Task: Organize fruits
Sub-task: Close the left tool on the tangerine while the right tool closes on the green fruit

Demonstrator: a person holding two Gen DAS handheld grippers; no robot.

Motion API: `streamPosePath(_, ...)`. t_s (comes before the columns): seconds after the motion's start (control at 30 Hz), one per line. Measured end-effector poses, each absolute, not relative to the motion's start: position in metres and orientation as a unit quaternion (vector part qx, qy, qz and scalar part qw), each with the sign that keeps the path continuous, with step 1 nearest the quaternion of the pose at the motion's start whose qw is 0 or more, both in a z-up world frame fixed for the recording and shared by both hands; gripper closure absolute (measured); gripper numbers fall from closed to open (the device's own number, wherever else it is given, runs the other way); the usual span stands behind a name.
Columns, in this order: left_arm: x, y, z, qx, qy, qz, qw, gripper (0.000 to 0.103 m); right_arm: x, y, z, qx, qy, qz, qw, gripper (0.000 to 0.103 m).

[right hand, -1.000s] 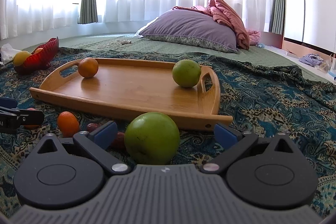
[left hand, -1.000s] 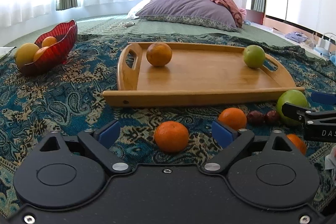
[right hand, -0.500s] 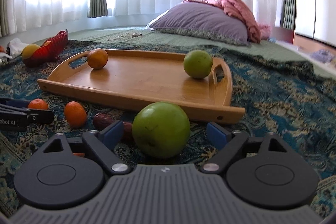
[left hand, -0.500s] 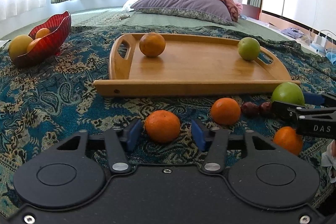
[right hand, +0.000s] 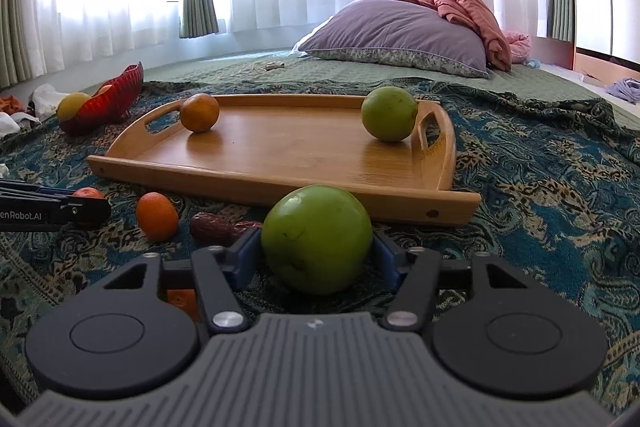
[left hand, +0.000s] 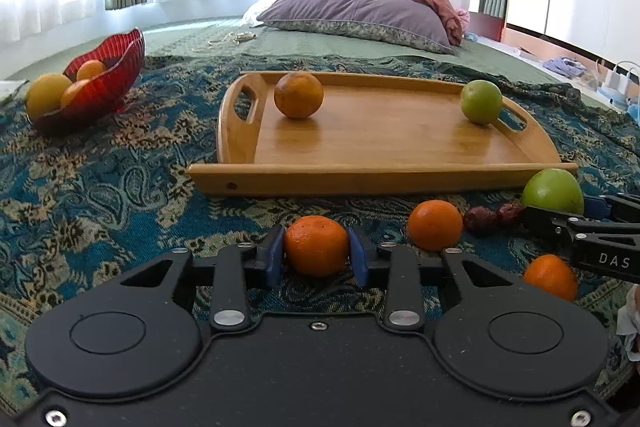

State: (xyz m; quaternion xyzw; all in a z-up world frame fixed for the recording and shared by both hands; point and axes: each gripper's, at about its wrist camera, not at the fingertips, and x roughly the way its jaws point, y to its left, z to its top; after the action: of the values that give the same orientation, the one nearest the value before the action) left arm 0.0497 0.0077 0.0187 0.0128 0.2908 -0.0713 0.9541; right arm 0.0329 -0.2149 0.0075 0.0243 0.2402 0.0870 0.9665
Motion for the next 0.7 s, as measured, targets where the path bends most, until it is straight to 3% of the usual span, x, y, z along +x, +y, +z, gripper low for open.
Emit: streamPosePath(0.7,0.093,-0.003,0.064,0.013,0.253,-0.076,0.964,0.071,0.044,-0.226,0.048,0.050,0.186,0.057,0.980,0.042)
